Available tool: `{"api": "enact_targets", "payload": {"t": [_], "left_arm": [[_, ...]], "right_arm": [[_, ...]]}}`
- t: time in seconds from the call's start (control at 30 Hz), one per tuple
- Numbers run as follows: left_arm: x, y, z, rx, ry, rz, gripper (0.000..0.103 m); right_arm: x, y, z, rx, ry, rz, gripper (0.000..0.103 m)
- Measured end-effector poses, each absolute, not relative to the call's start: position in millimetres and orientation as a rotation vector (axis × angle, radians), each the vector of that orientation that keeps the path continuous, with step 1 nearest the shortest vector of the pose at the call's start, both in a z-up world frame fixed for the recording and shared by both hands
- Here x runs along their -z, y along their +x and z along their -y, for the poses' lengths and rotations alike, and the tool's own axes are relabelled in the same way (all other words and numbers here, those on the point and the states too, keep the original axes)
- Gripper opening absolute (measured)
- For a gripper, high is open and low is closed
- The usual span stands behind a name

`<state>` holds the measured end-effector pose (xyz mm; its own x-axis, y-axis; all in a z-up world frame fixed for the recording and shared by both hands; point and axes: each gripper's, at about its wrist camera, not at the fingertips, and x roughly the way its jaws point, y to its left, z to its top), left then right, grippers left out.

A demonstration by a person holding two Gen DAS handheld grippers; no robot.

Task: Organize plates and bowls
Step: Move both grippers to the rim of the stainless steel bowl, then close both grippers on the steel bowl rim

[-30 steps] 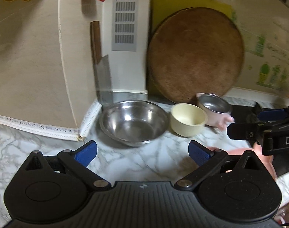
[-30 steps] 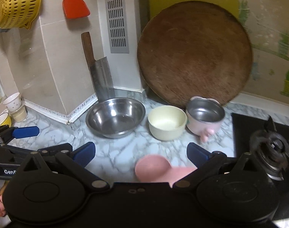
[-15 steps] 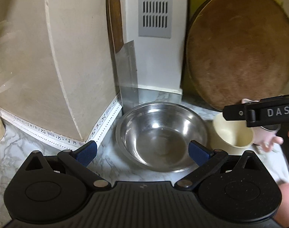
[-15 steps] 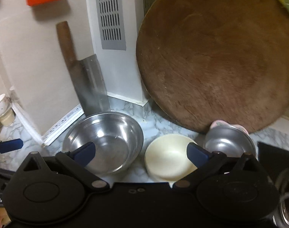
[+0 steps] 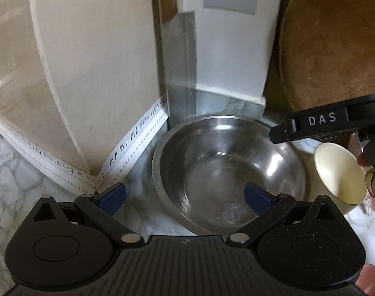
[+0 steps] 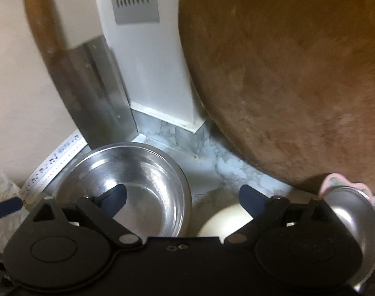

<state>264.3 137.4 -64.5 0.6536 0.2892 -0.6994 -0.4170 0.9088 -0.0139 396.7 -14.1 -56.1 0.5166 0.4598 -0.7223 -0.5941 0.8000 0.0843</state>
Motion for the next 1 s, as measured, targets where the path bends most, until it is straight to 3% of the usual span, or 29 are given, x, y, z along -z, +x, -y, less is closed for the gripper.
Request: {"api": "enact_targets", "payload": {"t": [0.3, 0.4, 0.43, 0.6, 0.8, 1.0], "left_arm": [[77, 266, -157, -0.385, -0.345, -0.789, 0.100], [83, 270, -162, -0.383, -0.380, -0.813, 0.082], [85, 270, -162, -0.381, -0.387, -0.820, 0.070], [89, 272, -165, -0.401, -0.401, -0.840, 0.033], [90, 272, -167, -0.411, -0.387, -0.853, 0.023], [81, 257, -168, -0.400, -0.361, -0.837, 0.021]], "right_arm": [[80, 419, -3, -0.663, -0.178, -0.898, 0.073], [82, 422, -4, -0.667, -0.164, -0.910, 0.070], [82, 423, -4, -0.672, -0.161, -0.914, 0.069], [84, 423, -4, -0.690, -0.146, -0.932, 0.048], [84, 420, -2, -0.662, -0.159, -0.915, 0.028], [80, 405, 4, -0.652, -0.180, -0.884, 0.021]]}}
